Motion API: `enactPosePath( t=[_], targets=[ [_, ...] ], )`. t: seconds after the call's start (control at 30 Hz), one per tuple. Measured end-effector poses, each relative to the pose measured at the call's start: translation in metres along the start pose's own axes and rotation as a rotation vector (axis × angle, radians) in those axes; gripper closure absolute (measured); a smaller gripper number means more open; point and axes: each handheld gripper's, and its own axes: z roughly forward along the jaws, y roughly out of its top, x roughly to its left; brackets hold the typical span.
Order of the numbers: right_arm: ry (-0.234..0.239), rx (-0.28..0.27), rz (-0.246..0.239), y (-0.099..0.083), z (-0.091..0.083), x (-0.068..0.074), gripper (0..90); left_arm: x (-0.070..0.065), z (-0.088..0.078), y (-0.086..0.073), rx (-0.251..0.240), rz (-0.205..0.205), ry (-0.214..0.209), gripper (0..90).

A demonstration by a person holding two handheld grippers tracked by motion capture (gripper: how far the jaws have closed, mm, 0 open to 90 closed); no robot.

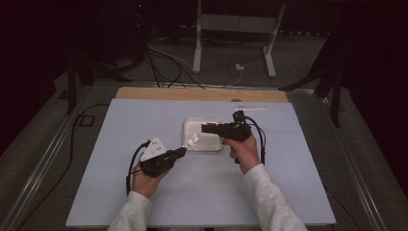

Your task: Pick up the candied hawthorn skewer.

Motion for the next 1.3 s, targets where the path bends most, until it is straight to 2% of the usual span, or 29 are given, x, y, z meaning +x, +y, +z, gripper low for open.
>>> enactPosePath(
  t=[0.2, 0.23, 0.27, 0.3, 0.37, 0.43, 0.6, 0.63, 0.73, 0.77, 0.8, 0.83, 0.9, 0.93, 1.0, 1.23, 1.3],
  targets=[
    [-0.003, -0.035, 0.022, 0.001, -0.007, -0.003, 78.8, 0.001, 0.0, -0.001, 0.008, 0.012, 0.001, 90.0],
    [-0.014, -0.075, 0.03, 0.002, -0.011, -0.004, 79.3, 0.0, 0.001, -0.002, 0.037, 0.033, 0.022, 90.0],
    [-0.014, -0.075, 0.03, 0.002, -0.011, -0.004, 79.3, 0.001, 0.002, -0.004, 0.062, 0.039, 0.032, 90.0],
    [-0.023, -0.15, 0.045, 0.009, -0.029, -0.009, 79.4, 0.006, -0.001, -0.009, 0.029, -0.022, 0.013, 90.0],
    [-0.092, -0.101, -0.019, 0.014, -0.036, -0.007, 78.7, 0.007, -0.001, -0.006, 0.013, -0.027, 0.012, 90.0],
    [-0.118, -0.074, -0.043, 0.015, -0.04, -0.006, 78.2, 0.007, -0.001, -0.004, 0.008, -0.029, 0.013, 90.0],
    [-0.138, -0.063, -0.046, 0.012, -0.039, -0.011, 77.3, 0.003, 0.003, -0.004, 0.028, -0.021, 0.024, 90.0],
    [-0.156, -0.051, -0.044, 0.01, -0.036, -0.015, 77.1, 0.003, 0.003, -0.004, 0.025, -0.021, 0.026, 90.0],
    [-0.173, -0.043, -0.048, 0.008, -0.033, -0.017, 76.8, 0.005, 0.002, -0.005, 0.027, -0.031, 0.033, 90.0],
    [-0.196, -0.035, -0.056, 0.007, -0.031, -0.019, 76.7, 0.006, 0.002, -0.005, 0.027, -0.036, 0.037, 90.0],
    [-0.196, -0.035, -0.056, 0.007, -0.031, -0.019, 76.7, 0.007, 0.001, -0.006, 0.028, -0.04, 0.038, 90.0],
    [-0.226, -0.023, -0.068, 0.007, -0.029, -0.021, 76.6, 0.007, 0.001, -0.006, 0.03, -0.044, 0.042, 90.0],
    [-0.233, -0.018, -0.074, 0.007, -0.028, -0.022, 76.6, 0.008, 0.0, -0.007, 0.03, -0.047, 0.045, 90.0],
    [-0.261, -0.002, -0.081, 0.007, -0.024, -0.025, 76.5, 0.009, 0.0, -0.007, 0.028, -0.05, 0.046, 90.0],
    [-0.27, 0.003, -0.084, 0.006, -0.023, -0.025, 76.4, 0.009, -0.001, -0.007, 0.03, -0.056, 0.047, 90.0],
    [-0.365, 0.054, -0.096, 0.0, -0.01, -0.039, 75.9, 0.014, -0.007, -0.01, 0.025, -0.071, 0.06, 90.0],
    [-0.374, 0.06, -0.095, 0.0, -0.008, -0.041, 75.9, 0.015, -0.007, -0.011, 0.026, -0.075, 0.065, 90.0]
  ],
)
